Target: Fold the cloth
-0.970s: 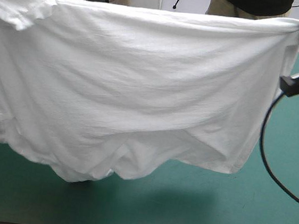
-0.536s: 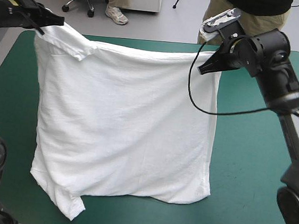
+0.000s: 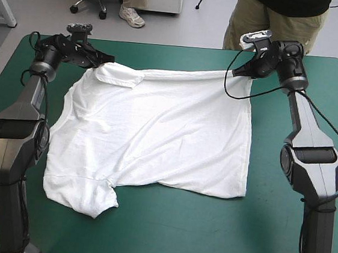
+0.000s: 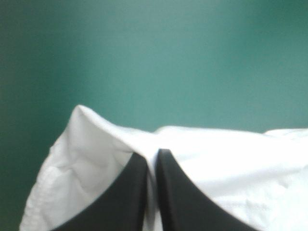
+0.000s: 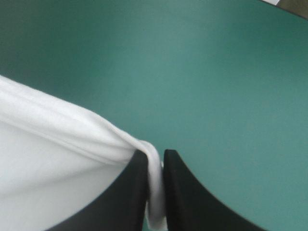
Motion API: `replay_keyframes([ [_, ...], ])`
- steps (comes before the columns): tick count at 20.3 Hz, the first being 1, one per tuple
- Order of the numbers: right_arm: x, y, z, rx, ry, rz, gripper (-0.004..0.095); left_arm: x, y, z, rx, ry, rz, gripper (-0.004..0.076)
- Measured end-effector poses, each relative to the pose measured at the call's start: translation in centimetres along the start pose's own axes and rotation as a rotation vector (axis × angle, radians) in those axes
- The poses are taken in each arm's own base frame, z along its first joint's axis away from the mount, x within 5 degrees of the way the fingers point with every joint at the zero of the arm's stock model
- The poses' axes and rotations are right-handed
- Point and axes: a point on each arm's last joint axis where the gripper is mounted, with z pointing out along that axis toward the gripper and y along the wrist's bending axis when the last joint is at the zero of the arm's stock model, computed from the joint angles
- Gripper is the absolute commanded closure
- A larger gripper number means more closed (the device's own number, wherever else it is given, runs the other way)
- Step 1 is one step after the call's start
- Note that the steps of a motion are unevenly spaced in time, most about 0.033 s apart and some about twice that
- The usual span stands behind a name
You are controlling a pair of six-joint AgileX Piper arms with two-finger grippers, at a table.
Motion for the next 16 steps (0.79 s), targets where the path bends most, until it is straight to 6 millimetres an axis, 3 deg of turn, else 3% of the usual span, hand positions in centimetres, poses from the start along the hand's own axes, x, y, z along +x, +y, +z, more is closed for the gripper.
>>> replay_keyframes([
  [1, -0.1, -0.2, 0.3, 0.005, -0.008, 0.004, 0.0354, 0.1, -0.1, 0.4, 0.003, 0.001, 0.0, 0.0356],
  [3, -0.3, -0.9, 0.5, 0.02, -0.042, 0.019, 0.0248, 0.2, -0.6, 1.1, 0.005, -0.014, 0.001, 0.0189],
  [6, -0.9, -2.3, -0.4, 0.05, -0.106, 0.056, 0.026, -0.5, -0.8, 0.4, -0.003, -0.065, -0.018, 0.0224],
  [8, -1.5, -2.9, -2.0, 0.06, -0.126, 0.067, 0.026, -1.6, -1.3, -2.0, -0.002, -0.089, -0.002, 0.0256],
  [10, -2.1, -2.6, -4.6, 0.025, -0.128, 0.078, 0.0282, -2.8, -2.1, -6.2, -0.003, -0.091, 0.034, 0.0267],
  [12, -3.0, -1.8, -8.9, -0.039, -0.16, 0.078, 0.035, -3.4, -3.1, -11.1, -0.024, -0.055, 0.082, 0.0267],
  [15, -4.2, -0.9, -17.7, -0.066, -0.3, 0.062, 0.0392, -2.5, -4.8, -17.4, -0.035, 0.038, 0.111, 0.0267],
  [16, -4.4, -0.7, -19.7, -0.061, -0.335, 0.058, 0.0394, -1.9, -4.8, -17.9, -0.041, 0.063, 0.109, 0.0267],
])
